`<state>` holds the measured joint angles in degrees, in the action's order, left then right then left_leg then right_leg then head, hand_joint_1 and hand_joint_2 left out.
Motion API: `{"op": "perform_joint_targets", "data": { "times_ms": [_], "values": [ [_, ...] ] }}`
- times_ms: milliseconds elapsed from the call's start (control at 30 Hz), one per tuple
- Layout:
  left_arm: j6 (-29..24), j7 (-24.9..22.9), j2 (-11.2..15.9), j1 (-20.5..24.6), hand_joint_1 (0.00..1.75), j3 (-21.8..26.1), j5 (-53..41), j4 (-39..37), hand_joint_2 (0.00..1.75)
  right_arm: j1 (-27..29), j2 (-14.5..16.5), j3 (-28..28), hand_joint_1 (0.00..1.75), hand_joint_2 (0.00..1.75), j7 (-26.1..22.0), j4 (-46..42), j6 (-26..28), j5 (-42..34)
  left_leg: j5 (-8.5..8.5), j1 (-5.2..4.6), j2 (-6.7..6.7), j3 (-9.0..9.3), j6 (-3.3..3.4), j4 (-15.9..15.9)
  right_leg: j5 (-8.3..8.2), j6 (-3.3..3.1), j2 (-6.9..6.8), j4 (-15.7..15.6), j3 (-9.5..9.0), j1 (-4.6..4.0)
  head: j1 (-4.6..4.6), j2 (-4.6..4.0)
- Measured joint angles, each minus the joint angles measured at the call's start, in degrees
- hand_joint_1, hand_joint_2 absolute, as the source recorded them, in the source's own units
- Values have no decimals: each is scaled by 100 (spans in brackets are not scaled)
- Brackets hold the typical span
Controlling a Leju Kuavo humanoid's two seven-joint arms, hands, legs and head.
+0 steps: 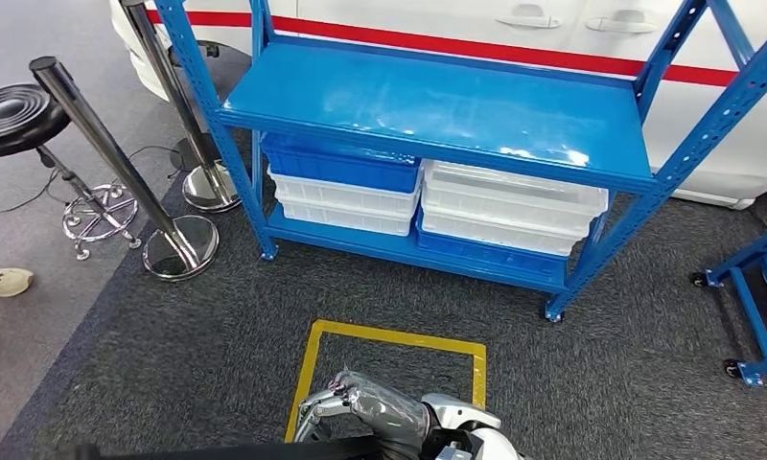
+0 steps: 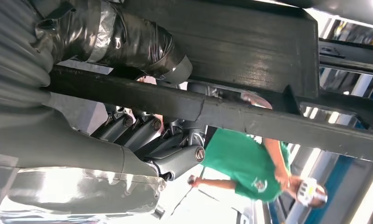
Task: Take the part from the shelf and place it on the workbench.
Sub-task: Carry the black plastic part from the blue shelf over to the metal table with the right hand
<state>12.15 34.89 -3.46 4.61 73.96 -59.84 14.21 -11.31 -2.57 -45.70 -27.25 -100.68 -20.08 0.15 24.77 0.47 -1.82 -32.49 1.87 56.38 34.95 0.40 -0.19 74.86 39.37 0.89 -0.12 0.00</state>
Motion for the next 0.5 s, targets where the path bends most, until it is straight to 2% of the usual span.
{"op": "perform_joint_targets", "data": {
  "times_ms": [33, 67, 133, 167, 200, 267, 300, 333, 400, 467, 500],
  "values": [
    [45, 22, 1, -9, 0, 0, 3, -1, 0, -3, -1, -1, 168, 175, -3, 27, -1, 1, -1, -9, -76, -12, 0, 21, -127, -19, 14, -107, -53, -4, -1, 0],
    [74, 37, 1, -14, 0, 0, 4, -1, 0, -10, -1, -1, 168, 175, -4, 51, -1, 2, 1, -14, -155, -21, -4, 47, -333, -47, 67, -429, -213, -9, 0, 0],
    [143, 42, -11, -9, 0, 0, 2, -9, 0, -34, -1, -3, 168, 175, -5, 91, -2, 7, 14, -25, -304, -62, -31, 118, -651, -105, 324, -1173, -561, -7, -1, 0],
    [181, 37, -16, -5, 0, 0, 1, -14, 0, -47, 0, -4, 168, 175, -7, 110, -5, 9, 17, -24, -371, -97, -59, 150, -722, -116, 420, -1407, -661, -12, -1, 0],
    [220, 26, -22, -5, 0, 0, 0, -20, 0, -59, 1, -7, 168, 175, -9, 127, -12, 11, 14, -17, -431, -133, -97, 169, -726, -120, 466, -1502, -690, -20, -1, 0],
    [269, -16, -19, -27, 0, 1, 2, -29, 0, -86, 5, -17, 168, 175, -14, 157, -28, 9, -8, 6, -515, -183, -179, 168, -749, -138, 351, -1540, -694, -29, -1, 0],
    [280, -54, -19, -40, 0, 1, 3, -35, 0, -101, 10, -25, 168, 175, -16, 170, -38, 8, 6, 8, -441, -203, -212, 191, -769, -165, 290, -1572, -707, -18, -1, 0],
    [285, -104, -17, -44, 0, 2, 4, -40, 0, -113, 18, -33, 168, 175, -18, 179, -48, 5, 76, 5, -303, -257, -244, 292, -788, -194, 217, -1605, -720, -2, -2, 0],
    [284, -205, -11, -20, 0, 2, 0, -46, 0, -122, 29, -45, 168, 175, -24, 193, -65, 0, 404, 11, 27, -519, -309, 842, -803, -232, 57, -1639, -726, 6, -2, 0],
    [289, -259, -6, -6, 0, 2, -7, -47, 0, -122, 32, -54, 168, 175, -28, 214, -70, -5, 730, 44, 132, -864, -370, 1571, -797, -241, -114, -1629, -705, -2, -3, 0],
    [292, -268, -6, -12, 0, 2, -9, -48, 0, -122, 32, -58, 168, 175, -29, 226, -70, -6, 756, 59, 146, -933, -392, 1735, -793, -238, -196, -1625, -699, -3, -2, 0]
  ]
}}
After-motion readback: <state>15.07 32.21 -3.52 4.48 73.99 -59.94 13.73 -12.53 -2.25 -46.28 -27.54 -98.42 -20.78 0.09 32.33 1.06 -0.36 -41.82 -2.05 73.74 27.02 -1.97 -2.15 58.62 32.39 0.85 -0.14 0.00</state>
